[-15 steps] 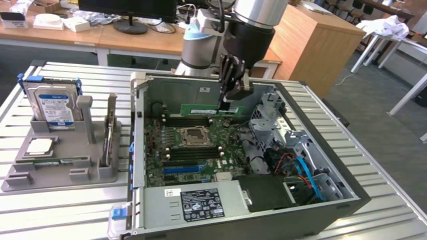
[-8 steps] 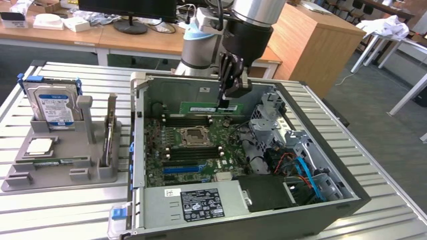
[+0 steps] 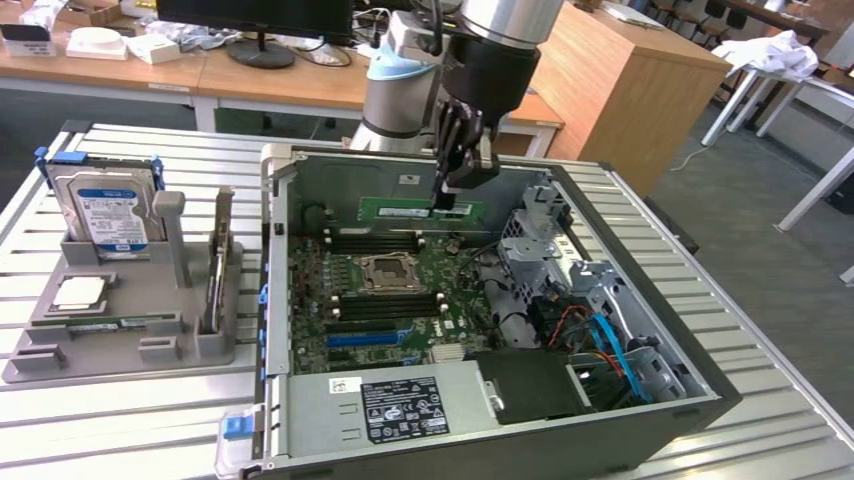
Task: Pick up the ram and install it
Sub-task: 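Pick up the ram and move it above insertion slot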
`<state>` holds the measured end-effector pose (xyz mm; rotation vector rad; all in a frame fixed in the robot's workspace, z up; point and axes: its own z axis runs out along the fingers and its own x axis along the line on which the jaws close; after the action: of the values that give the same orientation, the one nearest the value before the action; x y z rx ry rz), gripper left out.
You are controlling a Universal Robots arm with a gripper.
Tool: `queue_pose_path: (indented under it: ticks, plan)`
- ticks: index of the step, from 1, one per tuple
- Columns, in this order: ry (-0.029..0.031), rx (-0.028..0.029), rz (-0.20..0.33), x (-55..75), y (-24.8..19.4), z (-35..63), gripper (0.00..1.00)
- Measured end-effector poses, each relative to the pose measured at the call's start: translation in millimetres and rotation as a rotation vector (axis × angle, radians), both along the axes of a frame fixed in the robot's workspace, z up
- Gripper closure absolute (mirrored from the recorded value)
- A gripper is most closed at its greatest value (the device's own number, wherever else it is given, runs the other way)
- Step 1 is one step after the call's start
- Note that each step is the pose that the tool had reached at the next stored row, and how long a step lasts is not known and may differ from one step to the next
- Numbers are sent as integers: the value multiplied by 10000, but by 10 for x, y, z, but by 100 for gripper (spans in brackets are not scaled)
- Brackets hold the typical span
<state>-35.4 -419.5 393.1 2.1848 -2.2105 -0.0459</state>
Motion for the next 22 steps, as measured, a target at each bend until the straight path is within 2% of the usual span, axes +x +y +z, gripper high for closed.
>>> queue_pose_path:
  ticks: [5,9,17,22]
  plan:
    - [0,-1,0,0,55,0,88]
    - [1,-1,1,0,80,0,88]
    - [0,0,0,0,86,-1,88]
    - [0,2,0,0,86,-36,88]
